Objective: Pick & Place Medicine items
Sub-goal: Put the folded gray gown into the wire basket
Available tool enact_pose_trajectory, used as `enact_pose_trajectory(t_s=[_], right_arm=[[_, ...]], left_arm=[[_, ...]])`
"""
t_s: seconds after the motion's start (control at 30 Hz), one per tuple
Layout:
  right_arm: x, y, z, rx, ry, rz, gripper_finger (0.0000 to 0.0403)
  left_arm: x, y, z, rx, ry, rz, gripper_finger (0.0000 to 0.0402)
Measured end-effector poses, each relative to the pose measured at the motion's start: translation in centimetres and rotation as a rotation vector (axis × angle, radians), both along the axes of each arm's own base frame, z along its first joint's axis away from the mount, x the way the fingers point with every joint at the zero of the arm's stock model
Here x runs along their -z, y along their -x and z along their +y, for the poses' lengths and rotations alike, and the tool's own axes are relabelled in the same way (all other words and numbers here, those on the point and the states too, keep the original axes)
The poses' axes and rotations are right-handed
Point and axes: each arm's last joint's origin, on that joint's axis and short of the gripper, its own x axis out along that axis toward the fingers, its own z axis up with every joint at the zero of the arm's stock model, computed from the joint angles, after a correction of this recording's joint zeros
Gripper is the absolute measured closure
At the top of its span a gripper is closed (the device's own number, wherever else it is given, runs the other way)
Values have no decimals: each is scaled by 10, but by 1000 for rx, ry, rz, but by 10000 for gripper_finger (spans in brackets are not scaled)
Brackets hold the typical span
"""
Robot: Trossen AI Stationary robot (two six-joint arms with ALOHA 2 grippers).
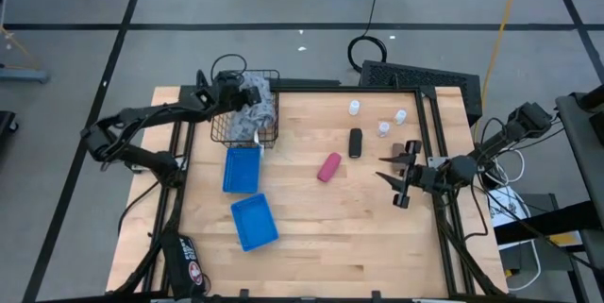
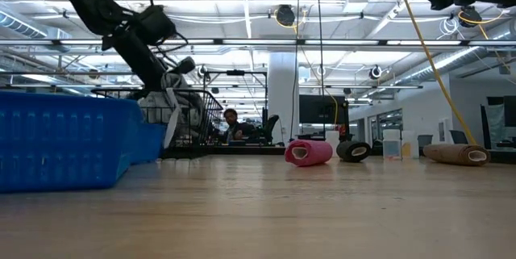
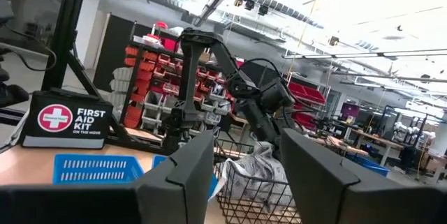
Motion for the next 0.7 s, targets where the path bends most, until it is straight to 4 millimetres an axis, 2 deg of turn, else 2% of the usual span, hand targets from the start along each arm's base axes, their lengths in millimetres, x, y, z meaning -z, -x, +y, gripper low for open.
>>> enact_pose_trajectory(t_s=[0.17,0.4,0.53,0.7], right_arm=[[1,0,0,-1,-9,6,248],[2,-1,0,-3,-5,20,248],[3,-1,1,-3,-1,27,248],[3,-1,1,-3,-1,32,248]], left_arm=[[8,-2,4,36,-1,35,216],[5,3,8,48,-32,55,121],[0,9,10,34,-49,50,93],[-4,14,13,16,-61,43,81]])
